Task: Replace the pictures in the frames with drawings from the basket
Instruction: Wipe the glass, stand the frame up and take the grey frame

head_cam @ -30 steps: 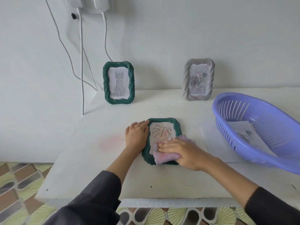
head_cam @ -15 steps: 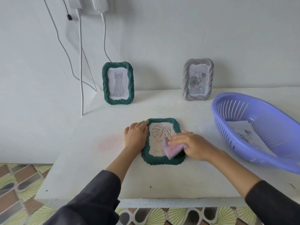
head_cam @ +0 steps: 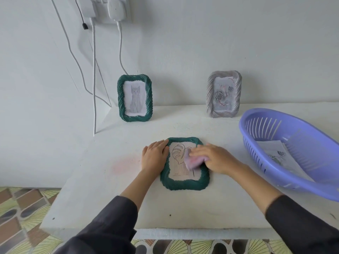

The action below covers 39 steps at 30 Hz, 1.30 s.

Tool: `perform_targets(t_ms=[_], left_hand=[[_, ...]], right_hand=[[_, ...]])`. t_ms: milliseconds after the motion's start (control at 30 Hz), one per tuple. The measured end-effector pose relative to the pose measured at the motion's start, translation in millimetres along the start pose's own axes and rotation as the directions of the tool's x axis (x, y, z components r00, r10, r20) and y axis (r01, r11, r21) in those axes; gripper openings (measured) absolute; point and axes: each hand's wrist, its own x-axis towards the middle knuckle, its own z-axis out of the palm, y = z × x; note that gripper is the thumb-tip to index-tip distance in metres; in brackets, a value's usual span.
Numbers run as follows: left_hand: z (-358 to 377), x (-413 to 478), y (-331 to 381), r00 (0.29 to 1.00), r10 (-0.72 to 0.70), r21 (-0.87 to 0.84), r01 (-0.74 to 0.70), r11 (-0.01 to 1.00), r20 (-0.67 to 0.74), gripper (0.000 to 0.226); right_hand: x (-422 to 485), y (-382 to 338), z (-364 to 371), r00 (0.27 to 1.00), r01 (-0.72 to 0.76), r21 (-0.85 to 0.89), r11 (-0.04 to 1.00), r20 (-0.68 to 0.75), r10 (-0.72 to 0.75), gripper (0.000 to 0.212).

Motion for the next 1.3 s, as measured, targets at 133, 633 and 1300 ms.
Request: perform_targets(t_ms=[133,633,1300], left_hand=[[2,0,0,1.0,-0.01,-0.006,0.01,1.0,0.004,0.041],[-1,-1,2,1.0,-0.004,0.01,0.003,1.0,0.02,0.041],[-40,-8,60,0.965,-0.248,-0.447,0.185,0.875,-0.087,0.05]], right_hand=[[28,-21,13,0.999,0.022,0.018,1.0,-0.034,-0.021,0.059],[30,-14,7,0.998,-0.045,0.013,0.999,-0.048,0.046,0.059],[-1,-31,-34,0.817,-0.169,0.893,0.418,-0.11,0.565,0.022]])
